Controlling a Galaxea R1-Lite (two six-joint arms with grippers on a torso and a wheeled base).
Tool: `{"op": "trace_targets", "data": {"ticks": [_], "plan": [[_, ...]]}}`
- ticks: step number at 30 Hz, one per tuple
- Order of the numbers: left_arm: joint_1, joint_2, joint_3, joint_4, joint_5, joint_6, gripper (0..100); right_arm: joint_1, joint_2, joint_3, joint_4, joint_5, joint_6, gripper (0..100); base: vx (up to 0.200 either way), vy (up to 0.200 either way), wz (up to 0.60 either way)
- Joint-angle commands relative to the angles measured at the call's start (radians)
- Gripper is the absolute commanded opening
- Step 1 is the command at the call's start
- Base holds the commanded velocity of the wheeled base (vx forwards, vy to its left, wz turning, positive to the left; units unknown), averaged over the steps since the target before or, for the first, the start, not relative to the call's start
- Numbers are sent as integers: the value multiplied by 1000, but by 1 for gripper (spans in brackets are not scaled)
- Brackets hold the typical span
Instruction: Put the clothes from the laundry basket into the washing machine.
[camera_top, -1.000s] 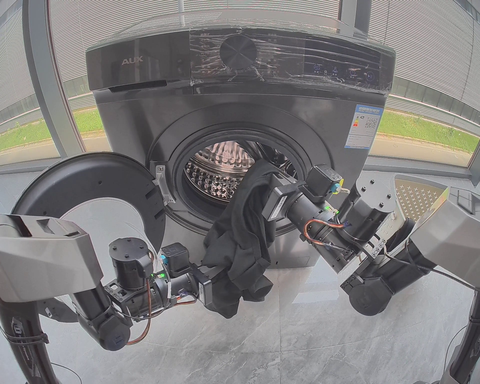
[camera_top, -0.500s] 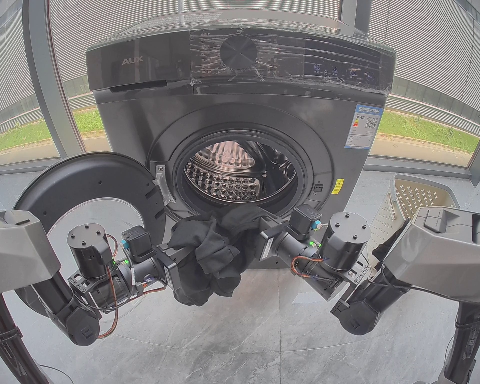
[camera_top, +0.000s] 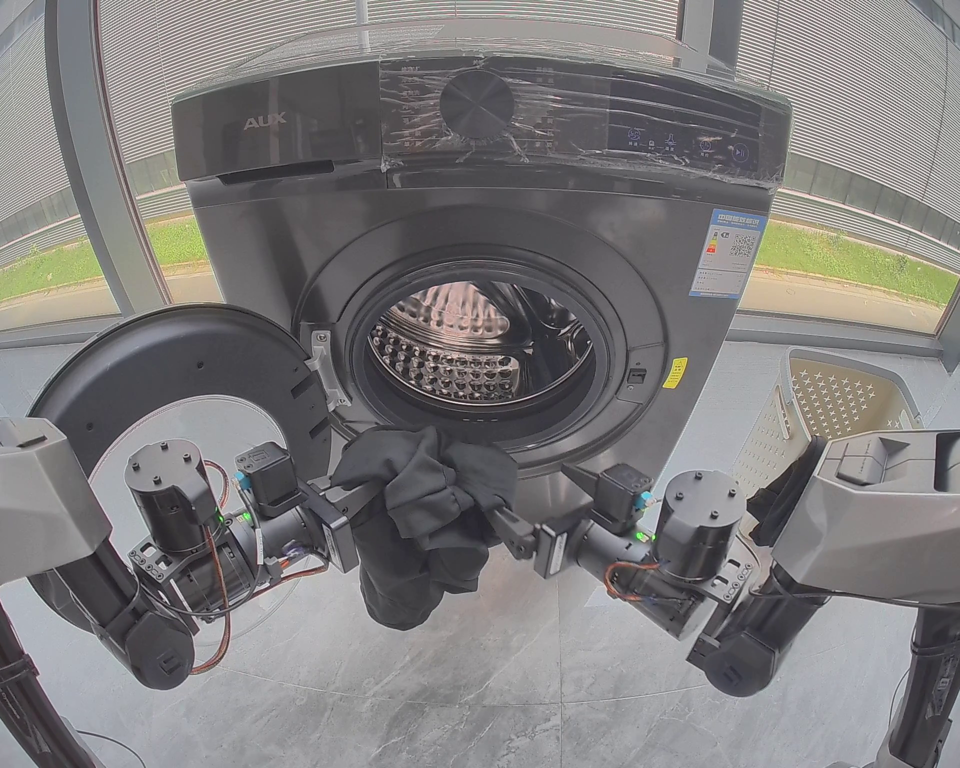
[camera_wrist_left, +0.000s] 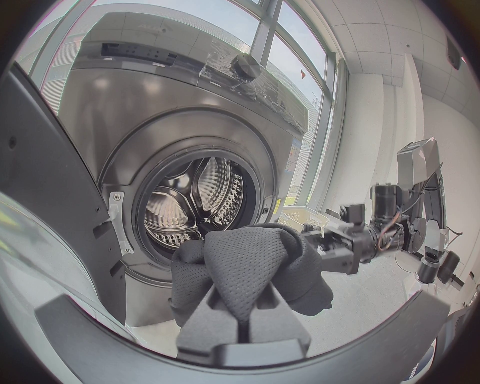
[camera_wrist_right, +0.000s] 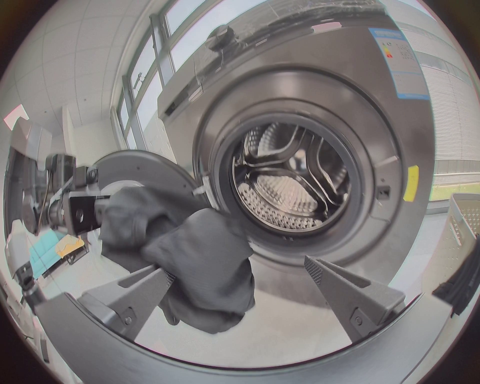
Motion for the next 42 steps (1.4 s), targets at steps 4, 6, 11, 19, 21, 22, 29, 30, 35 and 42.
{"op": "trace_targets", "data": {"ticks": [4, 6, 11, 19, 21, 22, 29, 30, 35, 42], "plan": [[-7, -74, 13, 1, 20, 7, 0, -67, -159, 258, 4, 8, -35, 100, 0, 0, 0], [-7, -74, 39, 1, 65, 22, 0, -84, -196, 267, 4, 10, -33, 100, 0, 0, 0], [-23, -85, 82, -1, 114, 30, 0, -109, -241, 347, -1, 5, -29, 100, 0, 0, 0], [-55, -114, 85, -1, 169, 19, 0, -110, -222, 362, -8, 8, -29, 100, 0, 0, 0], [-55, -109, 86, -1, 203, 19, 0, -112, -216, 364, -8, 8, -27, 100, 0, 0, 0], [-57, -111, 86, -1, 223, 16, 0, -115, -215, 364, -8, 10, -27, 100, 0, 0, 0], [-57, -114, 85, -1, 242, 15, 0, -135, -239, 358, -10, 8, -25, 100, 0, 0, 0], [-57, -115, 89, -1, 242, 15, 0, -136, -241, 358, -10, 10, -25, 100, 0, 0, 0], [-58, -114, 99, -1, 242, 16, 0, -136, -241, 355, -10, 10, -25, 100, 0, 0, 0], [-80, -112, 102, -1, 242, 22, 0, -136, -239, 346, -10, 10, -25, 100, 0, 0, 0]]}}
